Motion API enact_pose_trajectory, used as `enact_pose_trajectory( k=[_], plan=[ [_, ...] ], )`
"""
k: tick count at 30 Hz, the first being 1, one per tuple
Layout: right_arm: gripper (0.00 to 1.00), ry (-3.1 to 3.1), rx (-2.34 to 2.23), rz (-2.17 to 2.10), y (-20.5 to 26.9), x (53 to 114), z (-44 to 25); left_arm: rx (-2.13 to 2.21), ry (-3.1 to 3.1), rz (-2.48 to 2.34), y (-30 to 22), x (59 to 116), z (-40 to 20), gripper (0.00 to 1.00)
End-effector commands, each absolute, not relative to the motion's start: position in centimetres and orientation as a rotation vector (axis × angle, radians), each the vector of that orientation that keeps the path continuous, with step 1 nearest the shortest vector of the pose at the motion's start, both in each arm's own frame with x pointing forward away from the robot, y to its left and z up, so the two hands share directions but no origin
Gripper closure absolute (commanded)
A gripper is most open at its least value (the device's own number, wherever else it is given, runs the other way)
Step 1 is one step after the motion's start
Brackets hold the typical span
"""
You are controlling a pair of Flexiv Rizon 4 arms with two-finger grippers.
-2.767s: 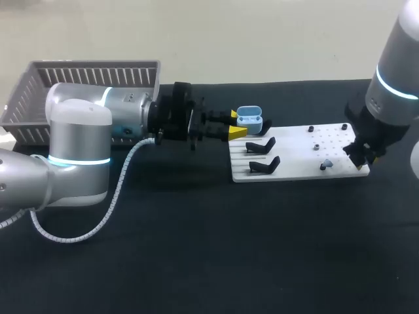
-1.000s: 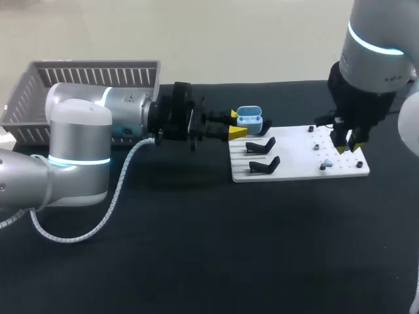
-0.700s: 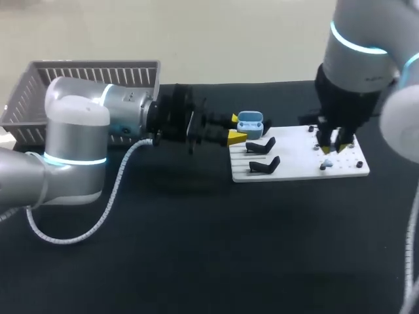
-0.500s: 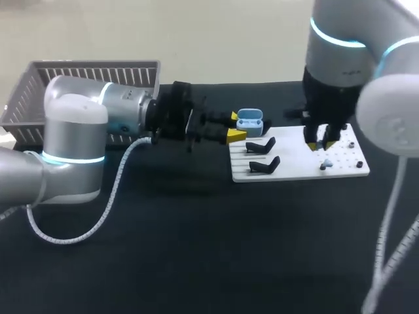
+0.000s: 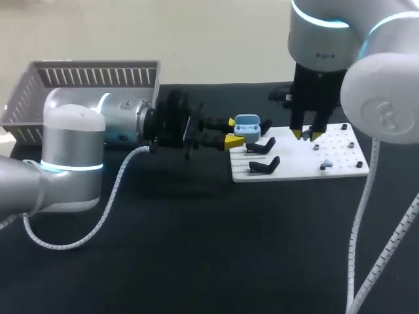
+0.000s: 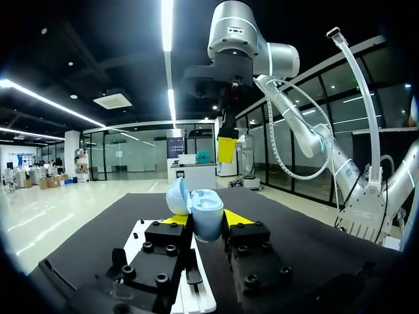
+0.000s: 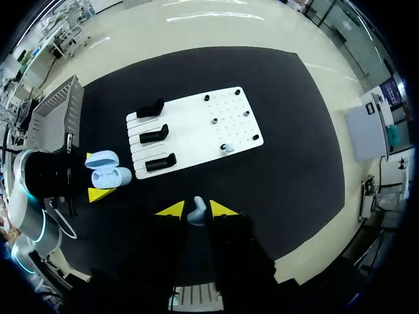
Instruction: Pick up each earbud case from the left stands, insert the matching earbuds, close the lid, and place the case in the box.
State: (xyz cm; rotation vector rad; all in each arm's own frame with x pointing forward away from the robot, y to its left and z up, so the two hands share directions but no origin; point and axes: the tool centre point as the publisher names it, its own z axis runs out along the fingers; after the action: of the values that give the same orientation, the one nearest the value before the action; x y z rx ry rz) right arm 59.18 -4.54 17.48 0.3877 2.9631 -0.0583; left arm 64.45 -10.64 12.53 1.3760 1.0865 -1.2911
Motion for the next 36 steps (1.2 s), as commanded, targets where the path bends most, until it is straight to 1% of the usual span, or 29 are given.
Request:
enact_pose_trajectory(
  k=[1,7,22,36],
  plan=[
    [1.00,2.971,0.448,-0.084,-3.8,59.2,17.5,1.370,1.084,-1.293,-10.7,64.2,12.1,1.00],
    [1.00,3.009,0.592,-0.037,-3.1,59.2,17.2,1.370,1.088,-1.304,-10.6,64.1,11.8,1.00],
    [1.00,3.009,0.592,-0.037,-3.1,59.2,17.2,1.370,1.088,-1.304,-10.6,64.1,11.8,1.00],
    [1.00,2.935,0.840,-0.059,0.9,61.0,18.0,1.370,1.088,-1.304,-10.6,64.1,11.8,1.00]
  ],
)
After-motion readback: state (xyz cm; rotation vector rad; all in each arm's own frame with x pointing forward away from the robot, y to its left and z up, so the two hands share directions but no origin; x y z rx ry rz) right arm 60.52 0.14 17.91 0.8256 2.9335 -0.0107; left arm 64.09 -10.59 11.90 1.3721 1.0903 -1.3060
